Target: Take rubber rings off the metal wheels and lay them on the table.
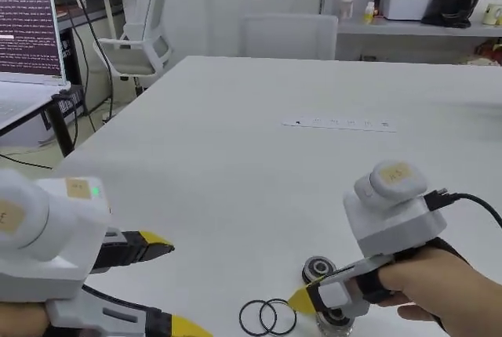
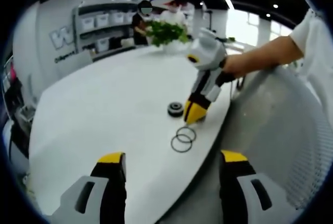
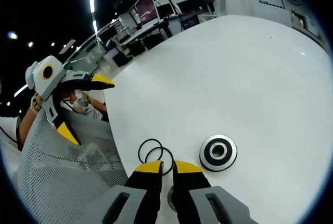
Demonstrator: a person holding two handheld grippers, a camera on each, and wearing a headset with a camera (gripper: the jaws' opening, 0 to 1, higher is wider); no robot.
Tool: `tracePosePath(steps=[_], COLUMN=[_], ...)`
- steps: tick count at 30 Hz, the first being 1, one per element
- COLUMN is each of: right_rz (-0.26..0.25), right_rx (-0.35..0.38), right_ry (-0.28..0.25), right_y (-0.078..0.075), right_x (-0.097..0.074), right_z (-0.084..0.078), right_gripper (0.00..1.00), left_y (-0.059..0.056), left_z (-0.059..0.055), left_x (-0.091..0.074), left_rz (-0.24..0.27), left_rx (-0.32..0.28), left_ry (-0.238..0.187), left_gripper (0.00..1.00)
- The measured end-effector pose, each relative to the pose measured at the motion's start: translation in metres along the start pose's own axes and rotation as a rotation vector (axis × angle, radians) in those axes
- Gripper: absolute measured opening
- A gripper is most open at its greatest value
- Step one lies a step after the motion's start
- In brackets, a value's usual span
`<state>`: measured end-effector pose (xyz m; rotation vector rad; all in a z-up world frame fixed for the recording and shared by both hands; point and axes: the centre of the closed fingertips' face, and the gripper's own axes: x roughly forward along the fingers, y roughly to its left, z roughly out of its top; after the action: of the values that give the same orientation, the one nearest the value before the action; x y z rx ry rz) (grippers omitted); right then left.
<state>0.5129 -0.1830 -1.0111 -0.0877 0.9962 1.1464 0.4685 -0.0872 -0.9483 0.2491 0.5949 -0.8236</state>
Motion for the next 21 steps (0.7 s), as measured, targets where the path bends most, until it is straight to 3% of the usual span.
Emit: tracePosePath(steps=[6, 8, 10, 12, 14, 17, 21], right_rz=[0.017, 0.014, 0.008, 0.009, -0.001, -0.016, -0.034], right_rx=[-0.024, -0.067, -0.108, -0.121, -0.126, -0.139, -0.149], right_ry=[-0.071, -0.110, -0.145, -0.192, -0.225, -0.257, -0.286], right_y=[-0.002, -0.004, -0.005, -0.007, -0.011, -0.019, -0.028], right_x=[-0.014, -0.018, -0.023, -0.030, -0.035, -0.040, -0.048], right_z=[0.013, 0.021, 0.027, 0.035, 0.040, 0.044, 0.046], right_gripper=[0.06, 0.10, 0.14, 0.16, 0.16, 0.18, 0.18], left_y=[-0.004, -0.007, -0.008, -0.016, -0.013, -0.009, -0.006], left_z=[0.004, 0.006, 0.014, 0.024, 0.031, 0.044, 0.057], left_x=[0.001, 0.001, 0.000, -0.002, -0.002, 0.000, 0.005], left_rz=[-0.023, -0.041, -0.047, -0.107, -0.098, -0.083, -0.085], left_rx=[0.014, 0.015, 0.012, -0.024, -0.027, 0.027, 0.048], left_ry=[-0.009, -0.021, -0.055, -0.096, -0.097, -0.110, -0.110], left_gripper=[0.73, 0.74, 0.74, 0.79, 0.84, 0.81, 0.80])
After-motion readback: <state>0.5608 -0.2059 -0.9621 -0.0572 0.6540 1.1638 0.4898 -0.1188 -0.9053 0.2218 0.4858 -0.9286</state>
